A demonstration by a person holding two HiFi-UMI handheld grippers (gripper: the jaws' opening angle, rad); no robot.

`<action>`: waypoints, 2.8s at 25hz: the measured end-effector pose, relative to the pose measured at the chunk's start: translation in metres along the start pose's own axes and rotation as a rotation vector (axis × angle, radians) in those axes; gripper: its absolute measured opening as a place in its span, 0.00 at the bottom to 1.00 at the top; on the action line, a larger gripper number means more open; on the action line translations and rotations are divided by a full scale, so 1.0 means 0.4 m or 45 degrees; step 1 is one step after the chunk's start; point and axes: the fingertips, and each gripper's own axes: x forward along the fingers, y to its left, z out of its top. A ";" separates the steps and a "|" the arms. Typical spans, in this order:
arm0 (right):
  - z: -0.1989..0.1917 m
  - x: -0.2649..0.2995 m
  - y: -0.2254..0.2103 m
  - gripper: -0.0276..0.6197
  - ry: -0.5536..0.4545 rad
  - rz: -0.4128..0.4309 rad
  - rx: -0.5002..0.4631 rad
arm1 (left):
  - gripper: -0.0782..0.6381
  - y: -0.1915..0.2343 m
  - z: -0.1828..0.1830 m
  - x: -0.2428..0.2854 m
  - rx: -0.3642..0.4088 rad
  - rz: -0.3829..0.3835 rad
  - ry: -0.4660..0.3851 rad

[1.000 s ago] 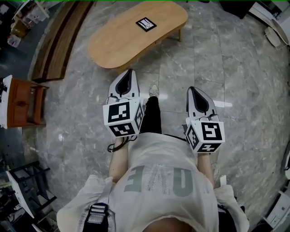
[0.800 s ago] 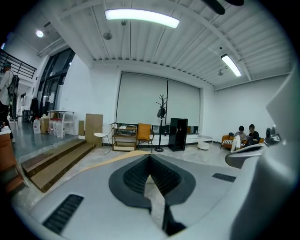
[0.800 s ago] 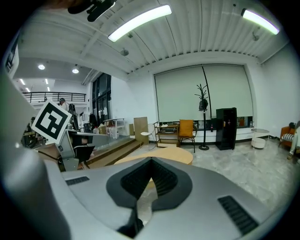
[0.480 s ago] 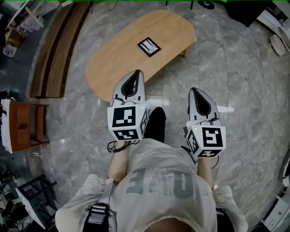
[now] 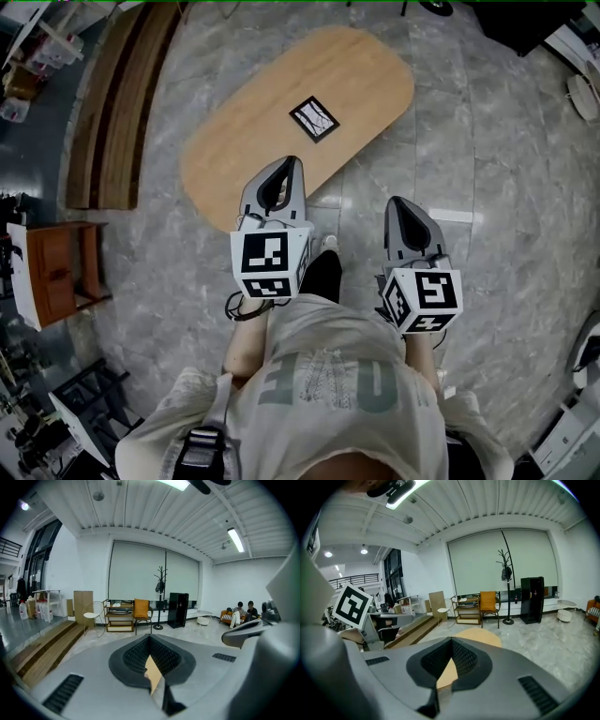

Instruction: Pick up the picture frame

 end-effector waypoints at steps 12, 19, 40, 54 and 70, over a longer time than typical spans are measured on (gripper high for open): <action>0.172 0.109 -0.017 0.05 -0.033 0.048 -0.060 | 0.12 0.079 0.174 0.091 -0.024 0.081 -0.046; 0.271 0.215 -0.065 0.05 -0.112 0.194 -0.116 | 0.12 0.068 0.227 0.158 -0.065 0.177 -0.089; 0.445 0.341 -0.143 0.05 -0.222 0.339 -0.285 | 0.12 0.084 0.376 0.273 -0.136 0.306 -0.194; 0.466 0.349 -0.086 0.05 -0.295 0.330 -0.216 | 0.12 0.120 0.421 0.263 -0.059 0.241 -0.260; 0.508 0.342 -0.050 0.05 -0.373 0.343 -0.261 | 0.12 0.166 0.435 0.229 -0.058 0.285 -0.309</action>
